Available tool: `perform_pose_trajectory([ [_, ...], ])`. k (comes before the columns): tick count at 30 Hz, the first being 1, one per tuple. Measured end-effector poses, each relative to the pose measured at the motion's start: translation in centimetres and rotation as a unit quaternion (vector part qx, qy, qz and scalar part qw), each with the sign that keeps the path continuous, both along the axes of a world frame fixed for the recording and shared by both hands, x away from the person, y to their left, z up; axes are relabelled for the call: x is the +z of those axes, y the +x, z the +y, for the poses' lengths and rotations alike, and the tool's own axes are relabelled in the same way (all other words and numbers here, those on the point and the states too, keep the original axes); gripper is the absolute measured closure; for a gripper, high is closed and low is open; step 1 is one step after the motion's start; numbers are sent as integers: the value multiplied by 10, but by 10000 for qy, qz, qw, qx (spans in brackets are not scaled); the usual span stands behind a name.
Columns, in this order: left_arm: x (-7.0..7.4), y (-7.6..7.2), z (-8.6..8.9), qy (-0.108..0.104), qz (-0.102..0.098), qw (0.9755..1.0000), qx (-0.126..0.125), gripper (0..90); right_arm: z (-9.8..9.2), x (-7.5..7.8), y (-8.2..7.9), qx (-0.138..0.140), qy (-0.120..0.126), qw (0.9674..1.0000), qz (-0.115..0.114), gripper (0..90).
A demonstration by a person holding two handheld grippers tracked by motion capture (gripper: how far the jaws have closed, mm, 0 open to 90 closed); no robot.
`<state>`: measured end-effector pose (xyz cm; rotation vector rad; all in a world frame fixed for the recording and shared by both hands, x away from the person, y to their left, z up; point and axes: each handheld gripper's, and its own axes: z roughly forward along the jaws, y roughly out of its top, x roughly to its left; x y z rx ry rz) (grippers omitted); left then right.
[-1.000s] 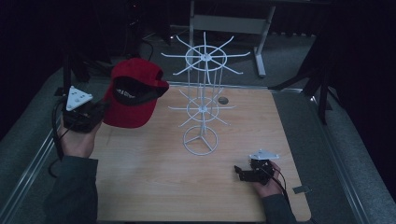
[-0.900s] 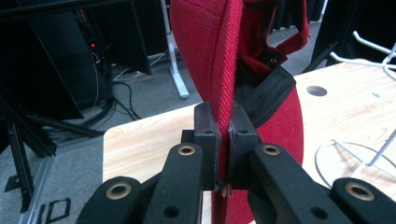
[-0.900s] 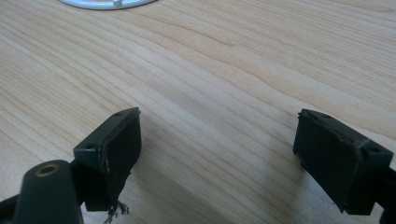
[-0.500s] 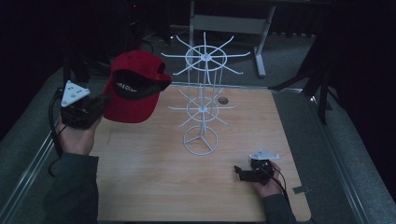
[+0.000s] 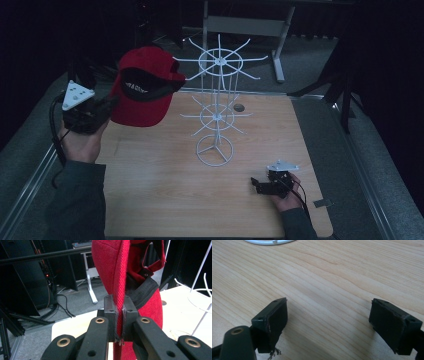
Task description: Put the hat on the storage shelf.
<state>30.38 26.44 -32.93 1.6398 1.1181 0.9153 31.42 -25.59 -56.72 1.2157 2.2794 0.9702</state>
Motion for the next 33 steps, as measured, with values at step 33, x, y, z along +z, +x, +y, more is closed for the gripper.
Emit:
perform_pose_trajectory([
  [33, 16, -8, 1, -295, -429, 9986, -3, 864, 0, 0, 0, 0, -3, 10000, 12, 151],
])
